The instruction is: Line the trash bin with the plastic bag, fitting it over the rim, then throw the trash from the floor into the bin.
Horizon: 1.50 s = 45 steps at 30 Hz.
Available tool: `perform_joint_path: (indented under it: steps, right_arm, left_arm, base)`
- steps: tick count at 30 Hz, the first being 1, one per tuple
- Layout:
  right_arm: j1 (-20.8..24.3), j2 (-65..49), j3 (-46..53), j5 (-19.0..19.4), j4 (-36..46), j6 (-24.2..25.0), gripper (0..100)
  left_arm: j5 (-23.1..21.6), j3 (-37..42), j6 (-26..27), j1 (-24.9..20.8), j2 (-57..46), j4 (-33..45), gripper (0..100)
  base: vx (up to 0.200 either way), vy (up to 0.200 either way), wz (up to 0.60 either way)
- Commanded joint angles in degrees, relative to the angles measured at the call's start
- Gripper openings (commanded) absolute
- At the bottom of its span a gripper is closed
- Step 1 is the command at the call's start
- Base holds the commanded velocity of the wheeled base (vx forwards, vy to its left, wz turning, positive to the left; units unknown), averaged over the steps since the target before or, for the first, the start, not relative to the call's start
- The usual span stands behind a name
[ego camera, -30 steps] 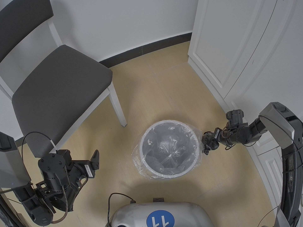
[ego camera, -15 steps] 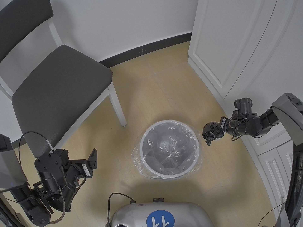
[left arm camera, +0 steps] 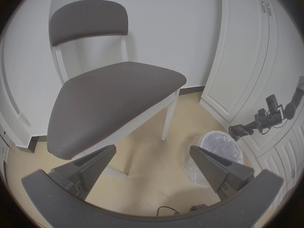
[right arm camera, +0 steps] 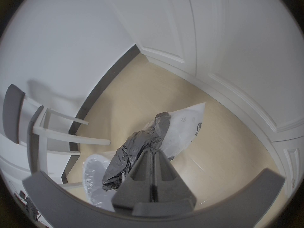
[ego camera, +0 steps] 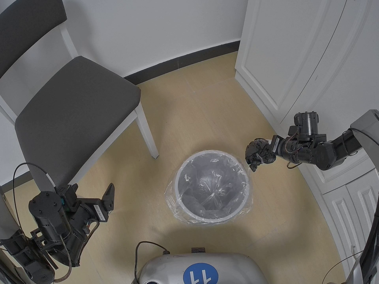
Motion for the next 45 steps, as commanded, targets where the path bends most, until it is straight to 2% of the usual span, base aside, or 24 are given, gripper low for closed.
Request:
perform_joint_path:
  steps: [1,8,12,17,22,23,25,26,29,34,35,36,37,38,41,45]
  right_arm:
    - [2.6,-5.4,2.7,-0.1,-0.3,0.0,0]
    - [3.7,-15.6,9.5,0.5,-2.7,-3.2,0]
    - [4.3,-19.6,12.2,0.7,-3.1,-4.7,0]
    - [8.7,-24.3,16.6,-0.1,-3.2,-5.9,0]
    - [10.0,-28.1,19.9,-0.1,-3.1,-9.0,0]
    - [10.7,-30.4,21.5,-0.2,-3.1,-10.5,0]
    - [11.6,-32.6,22.4,-0.2,-3.1,-10.7,0]
    - [12.5,-34.3,22.9,-0.2,-3.1,-10.7,0]
    - [15.0,-36.8,23.5,-1.7,-3.1,-10.7,0]
    - [18.9,-37.4,24.1,-8.0,-3.2,-10.9,0]
    - [19.1,-37.4,24.1,-8.1,-3.2,-10.9,0]
    - [20.4,-37.5,24.3,-9.5,-3.2,-10.9,0]
    - [20.5,-37.4,24.3,-9.5,-3.2,-10.9,0]
    - [21.3,-37.5,24.8,-10.2,-3.2,-11.1,0]
    - [22.5,-37.6,26.0,-10.4,-3.3,-12.9,0]
    - [24.2,-37.5,26.7,-10.4,-3.4,-14.5,0]
  left_arm:
    - [-0.1,-0.2,1.5,0.1,-2.5,-0.1,100]
    - [-1.1,-2.8,3.5,0.1,-5.6,-0.1,100]
    - [-4.0,-5.5,5.7,0.1,-6.8,-0.1,100]
    - [-8.8,-9.1,7.9,0.1,-9.2,-0.1,100]
    - [-9.1,-9.4,8.0,0.5,-11.5,-0.1,100]
    - [-9.8,-8.5,8.1,1.7,-15.0,0.1,100]
    - [-11.5,-9.2,9.3,3.0,-17.2,0.4,100]
    - [-13.0,-9.3,11.9,4.6,-19.1,0.6,100]
    - [-15.8,-9.1,14.7,8.7,-22.4,2.3,100]
    - [-21.3,-10.8,14.8,12.0,-28.1,10.1,100]
    - [-21.4,-10.8,14.8,12.1,-28.3,10.2,100]
    - [-22.9,-12.0,14.9,14.5,-29.9,13.1,100]
    - [-23.1,-12.1,15.0,14.7,-30.1,13.3,100]
    - [-25.0,-13.5,14.9,17.7,-31.3,15.5,100]
    - [-28.1,-13.9,14.9,21.6,-32.6,17.3,100]
    - [-30.1,-13.8,14.9,24.3,-33.0,17.9,100]
  base:
    - [0.000,0.000,0.00]
    - [0.000,0.000,0.00]
    - [0.000,0.000,0.00]
    - [0.000,0.000,0.00]
    - [0.000,0.000,0.00]
    - [0.000,0.000,0.00]
    - [0.000,0.000,0.00]
    - [0.000,0.000,0.00]
    - [0.000,0.000,0.00]
    - [0.000,0.000,0.00]
    - [0.000,0.000,0.00]
    - [0.000,0.000,0.00]
    - [0.000,0.000,0.00]
    - [0.000,0.000,0.00]
    - [0.000,0.000,0.00]
    - [0.000,0.000,0.00]
